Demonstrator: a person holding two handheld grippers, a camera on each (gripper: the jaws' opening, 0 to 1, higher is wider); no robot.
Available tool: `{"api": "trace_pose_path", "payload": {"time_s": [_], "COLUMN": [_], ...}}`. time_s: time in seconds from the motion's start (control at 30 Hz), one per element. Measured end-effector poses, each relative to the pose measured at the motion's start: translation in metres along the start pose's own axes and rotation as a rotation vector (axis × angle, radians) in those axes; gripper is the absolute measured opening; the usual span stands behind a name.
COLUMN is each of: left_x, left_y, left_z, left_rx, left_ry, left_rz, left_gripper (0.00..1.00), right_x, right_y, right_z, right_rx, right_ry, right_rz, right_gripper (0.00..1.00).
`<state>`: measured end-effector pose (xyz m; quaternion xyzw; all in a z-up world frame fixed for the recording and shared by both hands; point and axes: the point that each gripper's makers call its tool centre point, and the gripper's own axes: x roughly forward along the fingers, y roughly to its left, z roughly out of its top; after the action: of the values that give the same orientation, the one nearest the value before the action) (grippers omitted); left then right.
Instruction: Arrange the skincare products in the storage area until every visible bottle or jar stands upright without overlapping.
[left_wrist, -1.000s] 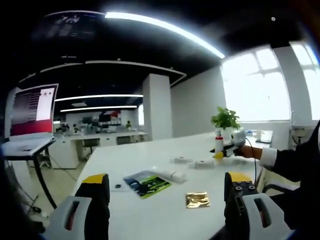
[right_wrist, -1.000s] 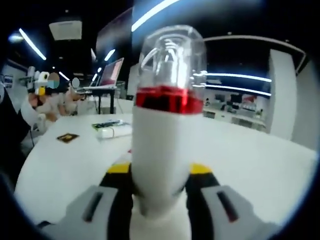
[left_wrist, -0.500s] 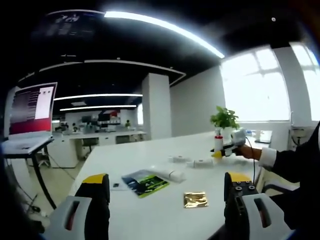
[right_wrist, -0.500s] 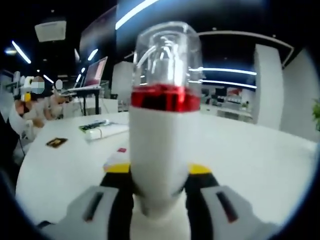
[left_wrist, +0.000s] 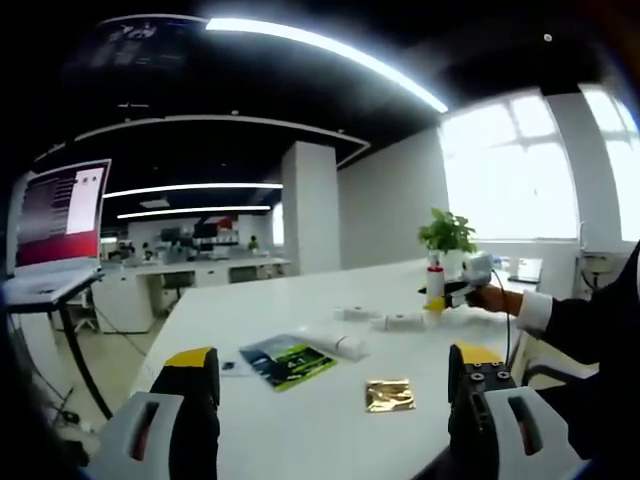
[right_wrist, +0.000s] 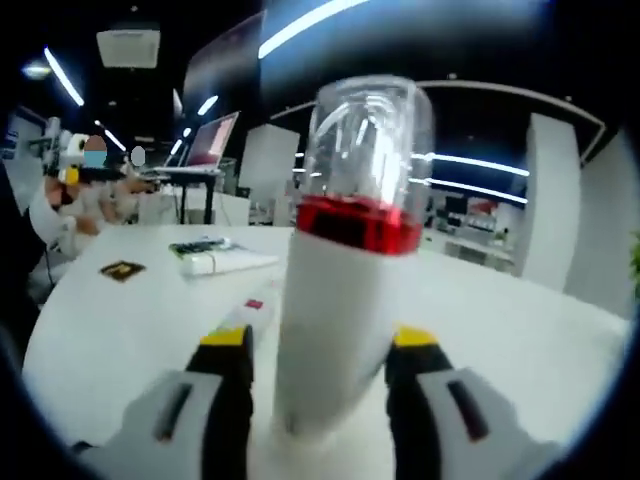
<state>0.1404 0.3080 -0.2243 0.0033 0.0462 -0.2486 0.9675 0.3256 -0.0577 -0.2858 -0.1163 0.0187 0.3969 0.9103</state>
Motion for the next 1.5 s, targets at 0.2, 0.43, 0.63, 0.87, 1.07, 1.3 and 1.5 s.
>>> {"api": "trace_pose_path", "payload": {"time_s": [0.2, 0.43, 0.63, 0.87, 1.07, 1.3, 1.5], "left_x": [-0.001, -0.001, 0.000, -0.002, -0.003, -0.002, -0.001], "left_y": [0.001, 0.001, 0.001, 0.002, 0.004, 0.004, 0.003], "left_z": [-0.001, 0.000, -0.001, 0.000, -0.001, -0.002, -0.004], "left_rx": [-0.002, 0.000, 0.000, -0.001, -0.001, 0.001, 0.001], "left_ry": [0.000, -0.001, 0.003, 0.000, 0.002, 0.008, 0.015], "left_rz": [0.000, 0.002, 0.003, 0.007, 0.009, 0.009, 0.005], "left_gripper": [0.97, 0.97, 0.97, 0.97, 0.97, 0.97, 0.97], "right_x": [-0.016, -0.023, -0.026, -0.034, -0.037, -0.039, -0.030], "right_y": [-0.012, -0.012, -0.012, -0.006, 0.001, 0.005, 0.009], "right_z": [0.015, 0.023, 0.022, 0.022, 0.022, 0.019, 0.009], "right_rx": [0.093, 0.123, 0.114, 0.099, 0.078, 0.059, 0.033], "right_ry": [-0.089, -0.140, -0.135, -0.131, -0.129, -0.115, -0.061], "right_rz": [0.005, 0.023, 0.018, 0.012, 0.009, 0.007, 0.016], "right_gripper": [0.49, 0.38, 0.35, 0.35, 0.32, 0.28, 0.30]}}
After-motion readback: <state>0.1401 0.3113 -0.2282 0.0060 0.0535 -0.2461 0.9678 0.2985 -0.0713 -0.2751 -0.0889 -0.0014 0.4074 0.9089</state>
